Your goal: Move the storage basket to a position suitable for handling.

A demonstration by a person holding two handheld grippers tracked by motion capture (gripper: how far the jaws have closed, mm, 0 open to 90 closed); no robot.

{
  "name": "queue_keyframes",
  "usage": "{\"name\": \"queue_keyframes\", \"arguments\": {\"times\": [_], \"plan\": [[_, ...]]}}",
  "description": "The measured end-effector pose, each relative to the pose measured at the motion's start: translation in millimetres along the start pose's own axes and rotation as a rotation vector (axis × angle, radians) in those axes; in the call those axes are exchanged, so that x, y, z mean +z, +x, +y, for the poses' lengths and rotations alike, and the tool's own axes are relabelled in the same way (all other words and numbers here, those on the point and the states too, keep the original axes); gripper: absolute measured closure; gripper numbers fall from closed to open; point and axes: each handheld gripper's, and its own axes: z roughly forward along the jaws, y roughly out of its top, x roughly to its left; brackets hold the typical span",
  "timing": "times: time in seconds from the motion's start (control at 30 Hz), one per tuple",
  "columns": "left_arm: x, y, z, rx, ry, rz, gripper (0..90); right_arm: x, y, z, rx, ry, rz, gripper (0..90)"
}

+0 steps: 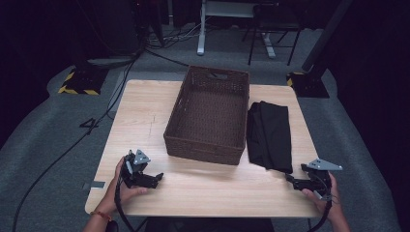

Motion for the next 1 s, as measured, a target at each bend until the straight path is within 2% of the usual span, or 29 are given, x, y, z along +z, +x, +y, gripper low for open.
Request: {"name": "queue_keyframes", "arguments": {"times": [0.13, 0.2, 0.27, 0.3, 0.33, 0.4, 0.47, 0.57, 0.63, 0.77, 0.8, 1.0], "plan": [[-1.2, -3.1, -1.2, 0.020, -0.007, -0.012, 1.1, 0.0, 0.0, 0.0, 0.000, 0.000, 0.000, 17.0], [-2.6, -5.3, -1.1, 0.030, -0.010, -0.022, 4.8, 0.0, 0.0, 0.0, 0.000, 0.000, 0.000, 17.0], [-4.4, -7.2, -0.2, 0.048, -0.013, -0.035, 10.0, 0.0, 0.0, 0.0, 0.000, 0.000, 0.000, 16.9], [-5.2, -8.4, 0.6, 0.057, -0.020, -0.045, 17.2, 0.0, 0.0, 0.1, 0.000, 0.000, 0.000, 16.7], [-5.8, -10.3, 1.9, 0.064, -0.024, -0.048, 20.4, 0.3, -0.2, 0.1, 0.000, 0.000, -0.002, 16.5], [-7.9, -15.1, 6.4, 0.082, -0.043, -0.061, 15.3, 0.2, -0.2, 0.1, -0.001, 0.001, -0.001, 16.5], [-11.2, -18.6, 11.7, 0.088, -0.068, -0.079, 16.9, 0.1, -0.2, 0.0, 0.001, 0.001, -0.003, 16.5], [-14.7, -25.0, 19.4, 0.118, -0.091, -0.083, 16.6, 0.1, -0.2, 0.0, 0.001, 0.001, -0.003, 16.5], [-17.3, -32.0, 27.2, 0.148, -0.109, -0.087, 16.8, 0.1, -0.2, 0.0, 0.001, 0.001, -0.003, 16.5], [-20.6, -44.5, 43.9, 0.180, -0.153, -0.105, 17.4, 0.1, -0.2, 0.0, 0.001, 0.001, -0.003, 16.5], [-20.7, -50.3, 51.7, 0.203, -0.171, -0.113, 17.3, 0.1, -0.2, 0.0, 0.001, 0.001, -0.003, 16.5], [-15.5, -74.2, 82.9, 0.267, -0.218, -0.146, 18.8, 0.1, -0.2, 0.0, 0.001, 0.001, -0.003, 16.5]]}}
